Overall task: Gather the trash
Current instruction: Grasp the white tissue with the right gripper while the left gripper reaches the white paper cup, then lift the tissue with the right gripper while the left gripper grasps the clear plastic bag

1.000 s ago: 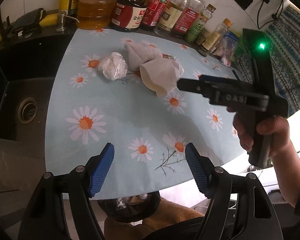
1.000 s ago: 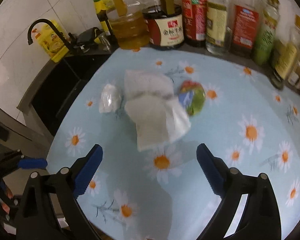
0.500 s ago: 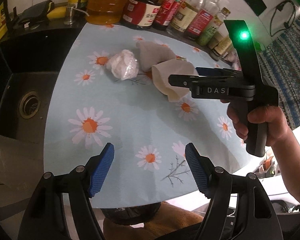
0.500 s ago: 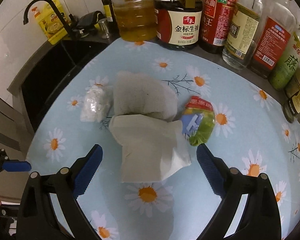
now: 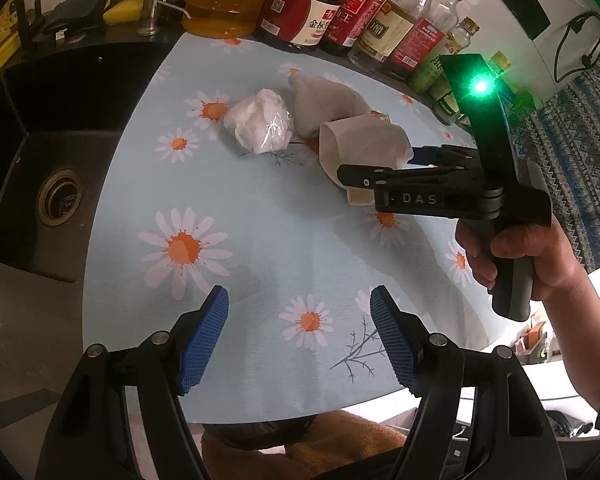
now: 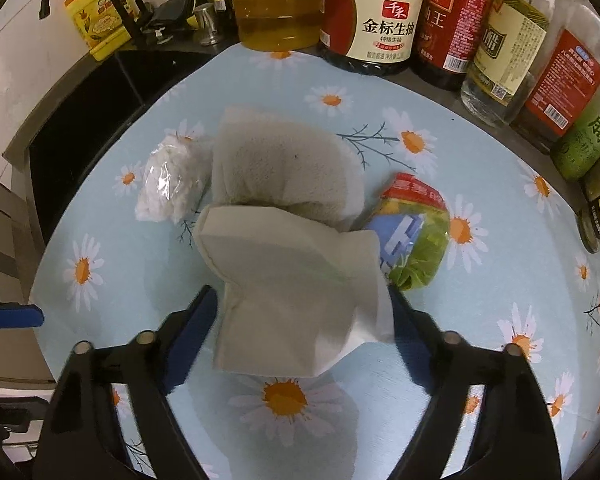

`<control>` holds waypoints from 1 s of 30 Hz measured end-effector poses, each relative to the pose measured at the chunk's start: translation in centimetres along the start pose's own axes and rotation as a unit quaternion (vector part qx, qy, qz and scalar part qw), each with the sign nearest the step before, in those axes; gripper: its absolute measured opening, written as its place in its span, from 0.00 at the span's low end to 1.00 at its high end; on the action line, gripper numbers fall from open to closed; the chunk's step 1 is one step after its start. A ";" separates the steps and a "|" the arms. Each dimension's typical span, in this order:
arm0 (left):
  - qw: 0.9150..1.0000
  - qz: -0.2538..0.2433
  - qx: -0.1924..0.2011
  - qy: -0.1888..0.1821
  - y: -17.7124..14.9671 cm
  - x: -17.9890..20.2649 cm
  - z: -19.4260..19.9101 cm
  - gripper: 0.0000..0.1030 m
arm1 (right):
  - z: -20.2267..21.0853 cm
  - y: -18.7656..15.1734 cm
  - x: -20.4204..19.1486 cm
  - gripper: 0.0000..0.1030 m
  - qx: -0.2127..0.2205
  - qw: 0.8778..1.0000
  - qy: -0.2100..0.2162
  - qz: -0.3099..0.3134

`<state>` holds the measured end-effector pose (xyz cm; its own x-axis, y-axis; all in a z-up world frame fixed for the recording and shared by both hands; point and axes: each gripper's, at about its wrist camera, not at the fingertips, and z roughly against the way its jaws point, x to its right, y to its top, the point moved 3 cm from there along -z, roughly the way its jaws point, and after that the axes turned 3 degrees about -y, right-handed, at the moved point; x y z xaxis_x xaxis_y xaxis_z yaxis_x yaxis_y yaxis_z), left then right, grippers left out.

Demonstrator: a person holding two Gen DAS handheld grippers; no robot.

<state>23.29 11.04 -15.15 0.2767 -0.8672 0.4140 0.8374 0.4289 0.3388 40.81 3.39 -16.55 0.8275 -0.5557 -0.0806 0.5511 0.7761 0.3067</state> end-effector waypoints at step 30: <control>0.996 -0.074 -0.015 0.039 6.9 0.3 -2.9 0.69 | 8.2 -6.5 2.8 0.73 0.068 0.992 0.043 -0.094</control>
<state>30.57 13.01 -15.16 0.1834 -0.9382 0.2936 0.8854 0.2874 0.3654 38.65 -5.64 -10.98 0.7202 -0.6555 -0.2271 0.6822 0.6098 0.4035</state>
